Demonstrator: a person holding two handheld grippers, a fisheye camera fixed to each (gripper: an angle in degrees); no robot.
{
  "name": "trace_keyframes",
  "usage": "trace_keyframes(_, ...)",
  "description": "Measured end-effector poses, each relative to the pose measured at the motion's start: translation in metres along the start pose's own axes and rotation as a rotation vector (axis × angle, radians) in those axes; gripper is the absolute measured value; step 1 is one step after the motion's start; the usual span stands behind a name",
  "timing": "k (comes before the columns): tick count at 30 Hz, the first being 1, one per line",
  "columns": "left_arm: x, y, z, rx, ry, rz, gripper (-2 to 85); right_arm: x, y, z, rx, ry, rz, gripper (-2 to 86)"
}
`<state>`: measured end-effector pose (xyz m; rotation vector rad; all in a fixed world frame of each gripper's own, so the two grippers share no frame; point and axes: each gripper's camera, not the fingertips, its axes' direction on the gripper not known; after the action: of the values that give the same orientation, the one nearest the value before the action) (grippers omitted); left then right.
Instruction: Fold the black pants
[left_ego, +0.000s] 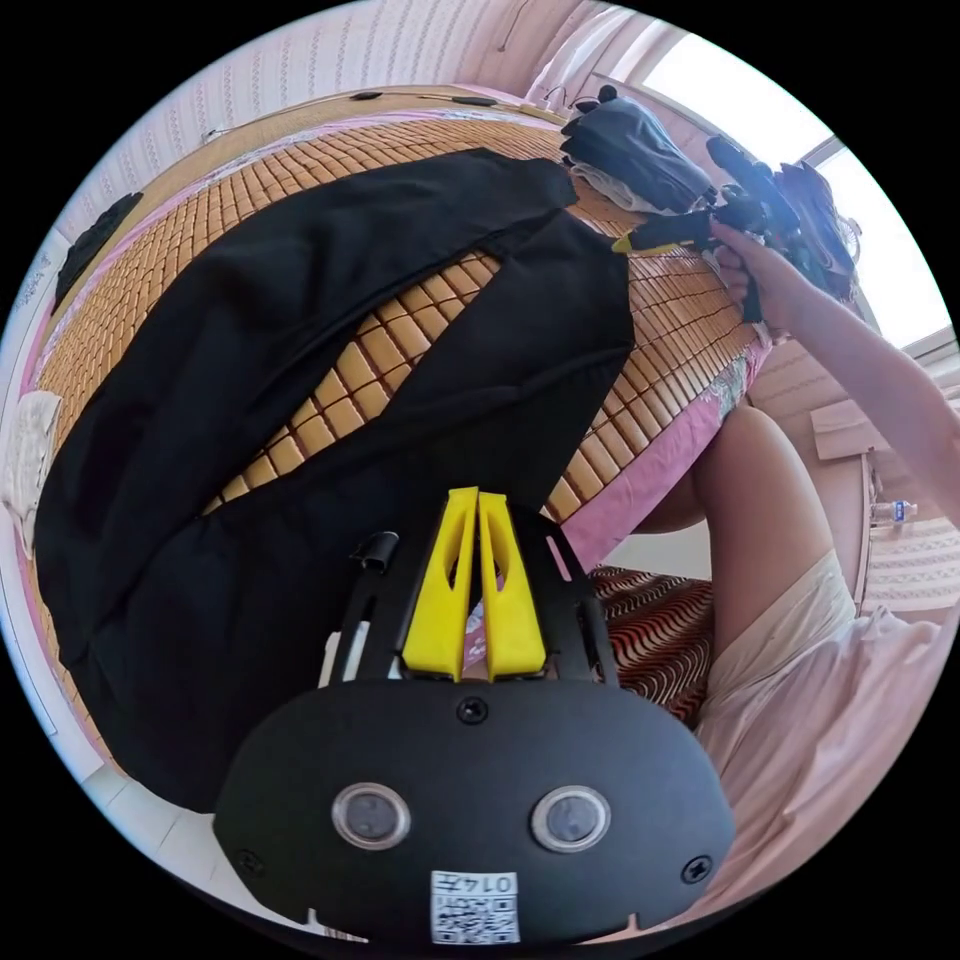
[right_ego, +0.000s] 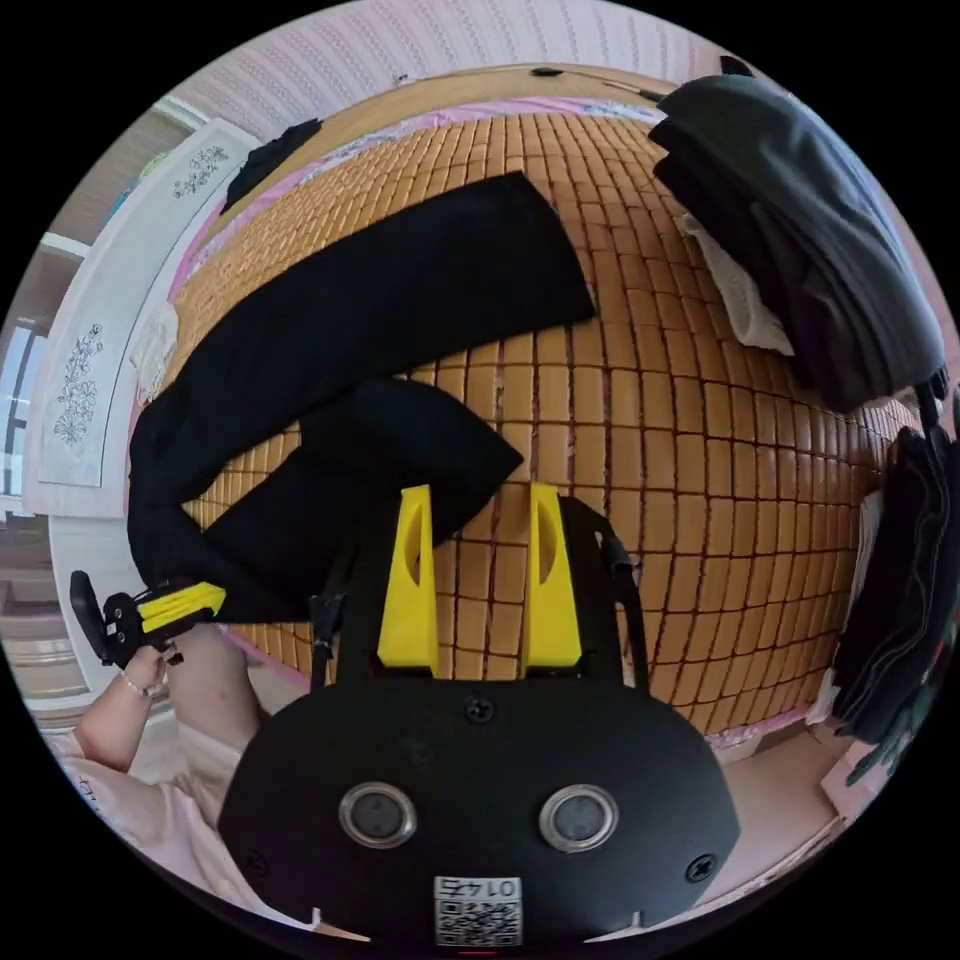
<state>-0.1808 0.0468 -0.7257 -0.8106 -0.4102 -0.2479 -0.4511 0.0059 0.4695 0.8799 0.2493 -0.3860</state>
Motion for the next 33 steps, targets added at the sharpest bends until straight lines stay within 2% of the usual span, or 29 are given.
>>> trace_keyframes(2, 0.009, 0.001, 0.004, -0.004, -0.022, 0.018, -1.0, 0.008, 0.006, -0.008, 0.011, 0.003, 0.012, 2.1)
trace_keyframes(6, 0.023, 0.004, 0.005, -0.009, -0.037, 0.047, -1.0, 0.023, 0.02, -0.035, 0.054, -0.019, -0.022, 0.3)
trace_keyframes(9, 0.036, 0.013, -0.01, 0.038, -0.046, 0.075, -1.0, 0.048, 0.051, -0.094, 0.164, -0.125, -0.028, 0.2)
trace_keyframes(13, 0.053, 0.038, -0.064, 0.172, -0.049, 0.131, -1.0, 0.075, 0.109, -0.195, 0.248, -0.266, -0.053, 0.3)
trace_keyframes(17, 0.062, 0.058, -0.126, 0.358, -0.032, 0.149, -1.0, 0.087, 0.111, -0.242, 0.189, -0.187, -0.089, 0.7)
trace_keyframes(22, 0.042, 0.024, -0.115, 0.395, -0.114, 0.038, -0.9, 0.126, 0.052, -0.197, 0.17, 0.075, 0.057, 3.2)
trace_keyframes(28, 0.022, 0.01, -0.095, 0.34, -0.153, -0.037, 0.6, 0.139, 0.073, -0.129, -0.008, 0.021, 0.067, 9.4)
trace_keyframes(33, 0.015, 0.006, -0.042, 0.136, -0.107, -0.017, 6.6, 0.143, 0.113, -0.075, -0.23, -0.04, 0.112, 11.8)
